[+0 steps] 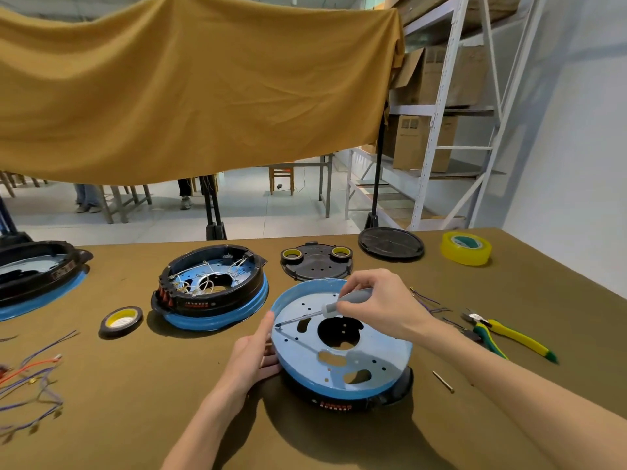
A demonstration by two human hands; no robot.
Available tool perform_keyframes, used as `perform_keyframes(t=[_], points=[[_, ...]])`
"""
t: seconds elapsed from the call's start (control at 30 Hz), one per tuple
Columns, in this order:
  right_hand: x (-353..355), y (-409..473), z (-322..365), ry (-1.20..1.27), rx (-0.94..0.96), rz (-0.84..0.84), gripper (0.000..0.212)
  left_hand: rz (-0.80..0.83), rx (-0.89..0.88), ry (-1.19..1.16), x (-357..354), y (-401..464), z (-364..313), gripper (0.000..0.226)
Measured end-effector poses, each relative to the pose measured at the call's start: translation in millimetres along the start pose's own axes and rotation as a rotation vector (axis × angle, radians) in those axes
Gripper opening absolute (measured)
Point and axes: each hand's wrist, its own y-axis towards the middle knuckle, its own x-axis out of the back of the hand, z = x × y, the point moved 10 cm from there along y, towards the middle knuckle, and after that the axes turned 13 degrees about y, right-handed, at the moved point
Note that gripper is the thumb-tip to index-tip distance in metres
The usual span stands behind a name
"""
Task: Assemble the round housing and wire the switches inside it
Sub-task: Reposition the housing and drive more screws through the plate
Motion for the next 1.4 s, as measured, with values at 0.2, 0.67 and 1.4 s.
perform_keyframes(t=[0.2,0.67,1.4], points=[[-2,8,0,-0.008,0.010,0.018,0.009,0.005,0.001,0.005,1,4,3,0.055],[-1,12,16,-0.095,0.033,0.102,0.018,-0.008,-0.011,0.022,2,6,4,0.059],[-76,96,104,-0.657,-0.009,0.520,0.043,0.138,0.050,-0.028,1,9,11,0.081]])
